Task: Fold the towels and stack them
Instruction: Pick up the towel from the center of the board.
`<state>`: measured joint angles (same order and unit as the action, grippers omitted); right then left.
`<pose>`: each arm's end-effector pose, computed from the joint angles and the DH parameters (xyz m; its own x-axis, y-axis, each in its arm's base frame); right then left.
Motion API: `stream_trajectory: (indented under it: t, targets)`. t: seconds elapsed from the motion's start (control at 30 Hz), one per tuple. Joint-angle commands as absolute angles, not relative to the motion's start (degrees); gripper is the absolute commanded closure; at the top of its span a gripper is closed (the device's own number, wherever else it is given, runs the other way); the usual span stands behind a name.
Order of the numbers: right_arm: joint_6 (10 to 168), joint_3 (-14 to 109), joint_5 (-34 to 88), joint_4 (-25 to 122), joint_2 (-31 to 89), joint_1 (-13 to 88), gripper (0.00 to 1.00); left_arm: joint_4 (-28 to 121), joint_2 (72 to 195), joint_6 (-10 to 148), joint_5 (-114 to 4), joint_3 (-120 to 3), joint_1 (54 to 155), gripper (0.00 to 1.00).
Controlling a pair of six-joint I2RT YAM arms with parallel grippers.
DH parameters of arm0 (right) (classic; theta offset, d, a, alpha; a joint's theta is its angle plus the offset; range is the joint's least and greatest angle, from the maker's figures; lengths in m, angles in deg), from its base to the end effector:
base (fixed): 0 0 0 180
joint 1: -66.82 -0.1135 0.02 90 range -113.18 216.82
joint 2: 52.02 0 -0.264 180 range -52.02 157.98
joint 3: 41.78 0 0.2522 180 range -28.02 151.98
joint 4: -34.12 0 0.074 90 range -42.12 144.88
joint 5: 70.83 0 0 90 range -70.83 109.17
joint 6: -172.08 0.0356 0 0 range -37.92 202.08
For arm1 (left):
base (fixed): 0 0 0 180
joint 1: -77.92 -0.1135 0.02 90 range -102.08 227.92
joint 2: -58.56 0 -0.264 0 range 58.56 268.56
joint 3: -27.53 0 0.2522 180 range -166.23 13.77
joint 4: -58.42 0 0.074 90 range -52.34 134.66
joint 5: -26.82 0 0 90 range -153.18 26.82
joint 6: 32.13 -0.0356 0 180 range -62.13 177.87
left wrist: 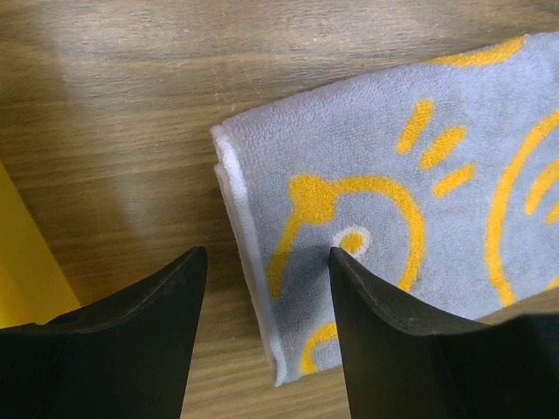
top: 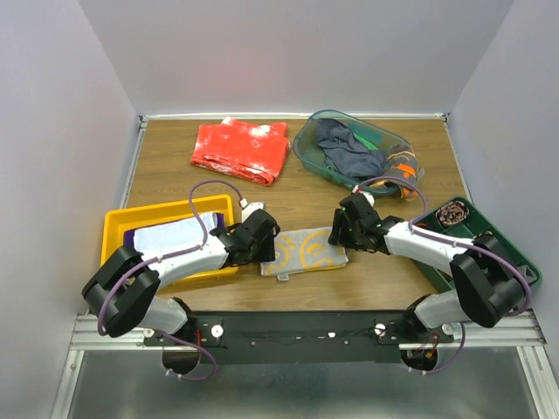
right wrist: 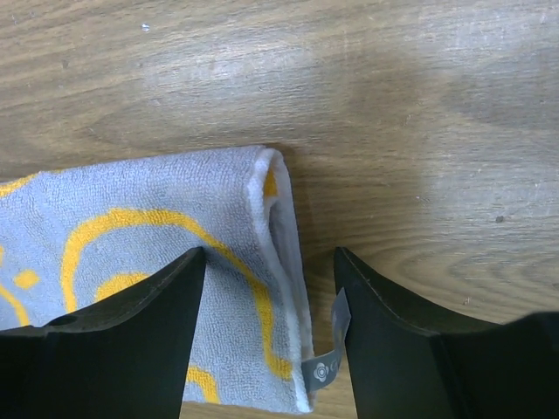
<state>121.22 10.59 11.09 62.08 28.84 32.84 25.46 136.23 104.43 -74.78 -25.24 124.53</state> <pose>0.2185 0.1412 0.1628 -0.8446 0.1844 -0.5026 0.0570 0.9645 0.2580 0.1771 -0.1770 0.1730 -0.8635 -0.1220 -0.4894 0.0166 0.9629 -0.2692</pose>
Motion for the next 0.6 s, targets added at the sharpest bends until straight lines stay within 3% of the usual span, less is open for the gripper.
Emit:
stream_trajectory:
  t: [0.0, 0.1, 0.2, 0.23, 0.3, 0.33, 0.4, 0.43, 0.57]
  targets:
    - [121.10, 11.88, 5.81, 62.91, 31.56, 30.52, 0.33, 29.19, 138.97, 104.97, -75.93, -22.54, 124.41, 0.36]
    - [122.25, 11.35, 5.02, 63.61, 32.45, 29.29, 0.37, 30.69, 140.12, 105.68, -74.87, -21.83, 124.50, 0.44]
    - [123.39, 10.56, 5.72, 63.70, 32.10, 28.59, 0.51, 31.74, 140.82, 105.94, -74.17, -21.13, 124.85, 0.57]
    - [123.65, 10.39, 6.07, 63.79, 31.92, 28.24, 0.63, 32.09, 140.83, 106.03, -73.99, -21.04, 125.02, 0.64]
    - [124.01, 10.30, 6.86, 64.22, 31.22, 28.06, 0.74, 32.10, 141.09, 106.20, -74.25, -21.48, 125.99, 0.76]
    - [124.09, 10.73, 7.04, 64.40, 30.78, 27.97, 0.85, 31.40, 141.09, 106.21, -74.43, -21.74, 126.34, 0.91]
    - [124.27, 11.43, 7.04, 65.80, 28.50, 27.97, 0.94, 29.82, 140.40, 106.03, -76.00, -23.41, 127.13, 1.00]
    - [124.27, 11.96, 7.04, 66.42, 27.62, 28.06, 0.99, 27.72, 139.95, 106.03, -76.97, -24.11, 127.40, 1.00]
    - [123.83, 16.69, 7.13, 69.67, 22.96, 28.06, 0.99, 21.05, 135.22, 105.33, -82.42, -29.02, 127.75, 1.00]
